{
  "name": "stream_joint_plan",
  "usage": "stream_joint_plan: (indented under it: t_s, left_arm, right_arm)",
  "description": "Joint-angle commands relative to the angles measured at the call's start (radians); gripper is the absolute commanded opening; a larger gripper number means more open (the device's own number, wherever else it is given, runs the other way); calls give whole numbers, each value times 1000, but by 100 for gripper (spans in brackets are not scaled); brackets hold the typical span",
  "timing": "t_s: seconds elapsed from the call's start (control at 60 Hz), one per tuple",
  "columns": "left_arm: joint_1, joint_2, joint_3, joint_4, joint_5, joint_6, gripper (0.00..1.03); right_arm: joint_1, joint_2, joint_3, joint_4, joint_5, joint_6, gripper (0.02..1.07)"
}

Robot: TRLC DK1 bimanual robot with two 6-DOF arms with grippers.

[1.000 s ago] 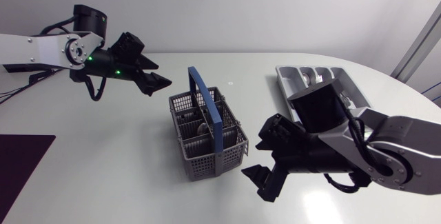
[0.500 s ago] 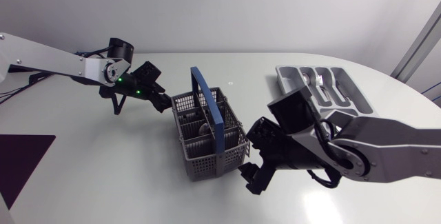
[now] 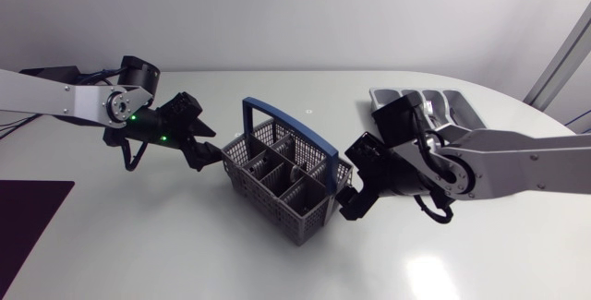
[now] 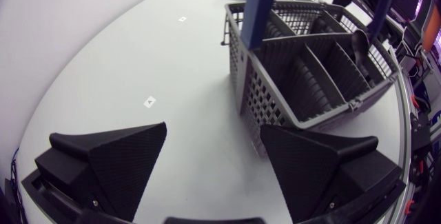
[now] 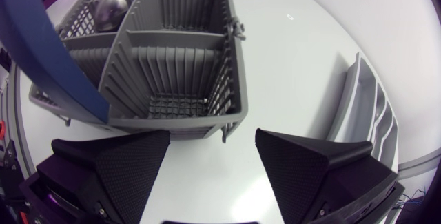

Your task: Unload the cutlery basket into the drawer organizer.

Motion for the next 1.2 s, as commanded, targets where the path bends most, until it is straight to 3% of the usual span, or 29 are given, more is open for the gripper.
stream_joint_plan:
  t_s: [0.0, 0.5, 0.683, 0.917, 1.183]
  left_arm:
    - [-43, -73, -71, -28, 55, 35, 96]
    - [-168, -354, -355, -69, 44, 56, 96]
    - [-178, -364, -364, -75, 18, 52, 96]
    - [-137, -476, -398, -103, 9, 49, 98]
    - [-126, -588, -420, -126, 3, 15, 98]
  right_arm:
    - [-22, 41, 80, 33, -10, -4, 92]
    - [-108, 280, 330, 17, 0, -64, 92]
    - [-105, 294, 332, 26, 90, -73, 92]
    - [-53, 78, 191, 44, 277, -100, 92]
    - [71, -143, 143, -105, 309, -60, 92]
